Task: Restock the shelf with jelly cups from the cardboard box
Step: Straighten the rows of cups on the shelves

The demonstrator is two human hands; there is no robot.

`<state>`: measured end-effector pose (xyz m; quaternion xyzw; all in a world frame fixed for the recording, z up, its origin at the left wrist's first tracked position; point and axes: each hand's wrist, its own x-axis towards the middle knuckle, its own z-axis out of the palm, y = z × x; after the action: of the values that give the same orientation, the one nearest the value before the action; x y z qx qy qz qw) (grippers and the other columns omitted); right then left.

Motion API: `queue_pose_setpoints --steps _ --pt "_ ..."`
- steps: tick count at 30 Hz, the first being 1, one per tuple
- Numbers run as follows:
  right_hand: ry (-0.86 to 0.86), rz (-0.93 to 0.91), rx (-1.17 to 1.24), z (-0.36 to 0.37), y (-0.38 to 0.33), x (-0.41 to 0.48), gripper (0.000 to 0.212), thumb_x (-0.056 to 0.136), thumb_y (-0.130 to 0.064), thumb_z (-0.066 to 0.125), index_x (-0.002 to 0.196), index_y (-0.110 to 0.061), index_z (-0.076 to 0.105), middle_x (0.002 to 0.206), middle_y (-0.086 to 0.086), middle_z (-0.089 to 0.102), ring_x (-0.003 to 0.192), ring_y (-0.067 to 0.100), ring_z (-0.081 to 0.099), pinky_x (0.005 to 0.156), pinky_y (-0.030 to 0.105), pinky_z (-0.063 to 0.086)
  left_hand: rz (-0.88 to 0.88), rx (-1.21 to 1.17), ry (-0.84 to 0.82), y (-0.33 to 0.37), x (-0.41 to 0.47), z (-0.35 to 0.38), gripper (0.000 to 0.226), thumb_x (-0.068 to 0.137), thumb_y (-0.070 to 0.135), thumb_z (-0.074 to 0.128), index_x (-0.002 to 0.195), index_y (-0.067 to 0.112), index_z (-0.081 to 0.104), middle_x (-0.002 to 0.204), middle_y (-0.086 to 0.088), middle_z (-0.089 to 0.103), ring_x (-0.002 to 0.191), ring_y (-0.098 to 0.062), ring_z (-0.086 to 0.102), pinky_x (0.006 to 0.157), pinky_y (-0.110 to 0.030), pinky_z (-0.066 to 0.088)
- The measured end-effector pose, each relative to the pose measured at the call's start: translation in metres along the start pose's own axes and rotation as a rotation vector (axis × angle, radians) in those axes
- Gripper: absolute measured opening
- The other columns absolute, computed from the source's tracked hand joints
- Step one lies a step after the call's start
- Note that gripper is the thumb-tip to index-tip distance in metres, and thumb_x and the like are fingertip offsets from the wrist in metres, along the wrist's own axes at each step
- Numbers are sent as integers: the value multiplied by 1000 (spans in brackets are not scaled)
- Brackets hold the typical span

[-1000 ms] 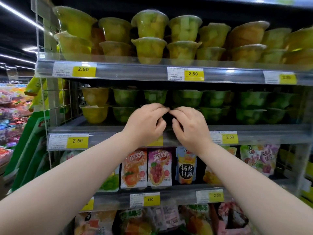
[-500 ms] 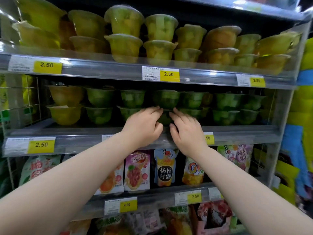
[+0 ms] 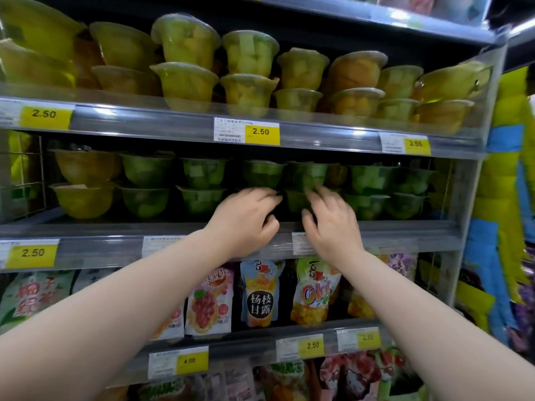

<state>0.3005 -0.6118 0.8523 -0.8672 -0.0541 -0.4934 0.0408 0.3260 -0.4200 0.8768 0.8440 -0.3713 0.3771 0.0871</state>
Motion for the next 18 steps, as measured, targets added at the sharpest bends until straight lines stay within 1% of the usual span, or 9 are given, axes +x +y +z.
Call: queue_pose_setpoints --steps 2,3,4,7,10,12,15,17,18 --pt "-88 75 -25 -3 14 2 62 92 -44 28 142 -12 44 148 12 41 134 31 41 104 43 37 -9 3 -25 14 9 5 58 87 38 32 138 18 52 144 0 47 130 -20 44 103 -34 38" --pt "-135 82 -23 -4 19 2 67 90 -50 22 146 -16 39 152 9 36 138 27 36 107 41 34 -22 4 -32 20 12 8 57 89 38 34 140 18 49 147 0 44 133 -20 42 105 -34 36" --pt "-156 77 -15 -4 23 2 71 88 -54 18 147 -18 37 152 7 36 139 25 34 108 39 32 -33 9 -38 25 16 10 55 90 38 36 141 18 48 149 0 42 134 -19 39 107 -33 33" --pt "-127 72 46 -5 29 3 72 87 -54 17 142 -16 44 146 7 45 135 25 40 107 38 33 -64 10 -71 30 19 18 52 94 37 38 142 18 46 150 1 39 137 -18 35 109 -31 29" --pt "-137 55 80 -7 28 5 72 87 -52 15 140 -15 47 144 9 48 135 26 41 109 39 33 -75 -15 -59 34 16 18 60 87 38 31 140 17 48 148 1 42 135 -18 38 108 -31 32" --pt "-138 24 79 -11 28 3 65 91 -48 20 141 -15 47 144 9 47 136 26 39 109 40 33 -71 -45 -48 37 17 17 61 85 36 31 139 17 49 146 0 44 133 -20 40 107 -32 34" --pt "-23 -42 74 -21 42 -8 52 93 -36 34 133 -9 55 136 13 54 127 31 50 101 44 42 -28 -98 -21 49 20 20 55 85 33 36 134 15 55 139 -3 52 126 -23 48 103 -37 40" --pt "39 12 60 -28 60 -20 48 94 -30 38 131 -6 56 134 15 56 123 32 53 100 45 44 1 -141 -26 61 24 24 53 86 32 37 133 16 55 137 -2 53 123 -24 50 101 -38 44" --pt "54 54 45 -32 68 -26 49 94 -30 37 132 -6 55 135 16 55 124 32 52 103 45 43 14 -154 -36 67 28 28 54 86 32 36 135 17 54 139 -1 51 124 -23 48 101 -38 43"
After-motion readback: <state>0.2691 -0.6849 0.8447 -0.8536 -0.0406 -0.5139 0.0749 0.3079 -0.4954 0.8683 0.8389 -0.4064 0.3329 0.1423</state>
